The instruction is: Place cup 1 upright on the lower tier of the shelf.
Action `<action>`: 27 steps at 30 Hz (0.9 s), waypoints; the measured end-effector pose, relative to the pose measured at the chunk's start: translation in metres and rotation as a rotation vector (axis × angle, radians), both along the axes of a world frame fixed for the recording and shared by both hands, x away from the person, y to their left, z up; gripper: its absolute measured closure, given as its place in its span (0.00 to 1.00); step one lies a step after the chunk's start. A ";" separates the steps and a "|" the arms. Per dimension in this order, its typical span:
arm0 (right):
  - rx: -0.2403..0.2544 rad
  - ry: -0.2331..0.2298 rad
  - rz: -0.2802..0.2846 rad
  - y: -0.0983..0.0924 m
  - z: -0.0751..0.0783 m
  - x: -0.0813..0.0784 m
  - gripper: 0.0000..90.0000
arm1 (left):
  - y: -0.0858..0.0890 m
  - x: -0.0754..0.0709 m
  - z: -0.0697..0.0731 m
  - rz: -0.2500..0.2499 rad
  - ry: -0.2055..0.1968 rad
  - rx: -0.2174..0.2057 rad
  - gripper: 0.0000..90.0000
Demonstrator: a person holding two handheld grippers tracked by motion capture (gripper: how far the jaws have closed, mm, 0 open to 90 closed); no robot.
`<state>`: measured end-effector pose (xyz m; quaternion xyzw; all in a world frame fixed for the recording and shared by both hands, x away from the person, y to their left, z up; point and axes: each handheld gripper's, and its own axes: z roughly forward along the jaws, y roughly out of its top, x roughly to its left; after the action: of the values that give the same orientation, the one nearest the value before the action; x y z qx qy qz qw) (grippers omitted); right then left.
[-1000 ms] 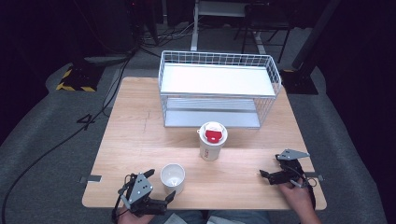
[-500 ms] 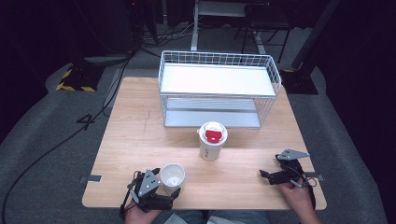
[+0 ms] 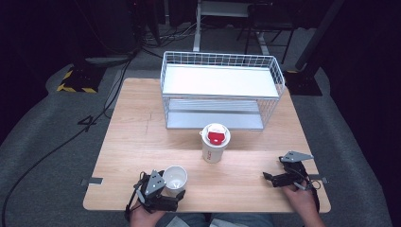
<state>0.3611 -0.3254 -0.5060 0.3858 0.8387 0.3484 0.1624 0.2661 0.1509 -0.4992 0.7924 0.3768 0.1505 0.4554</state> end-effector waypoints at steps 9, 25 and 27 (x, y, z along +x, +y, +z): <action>0.000 0.000 0.000 0.000 0.000 0.000 0.00 | -0.003 0.002 -0.001 -0.033 -0.004 0.007 0.12; -0.001 0.000 0.000 0.000 0.000 0.000 0.00 | -0.003 -0.002 -0.001 -0.042 -0.035 0.024 0.25; -0.001 0.000 0.000 0.000 0.000 0.000 0.00 | -0.003 -0.002 -0.001 -0.044 -0.036 0.024 0.25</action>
<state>0.3611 -0.3254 -0.5060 0.3859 0.8388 0.3480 0.1625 0.2644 0.1476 -0.5001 0.8030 0.3494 0.1590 0.4559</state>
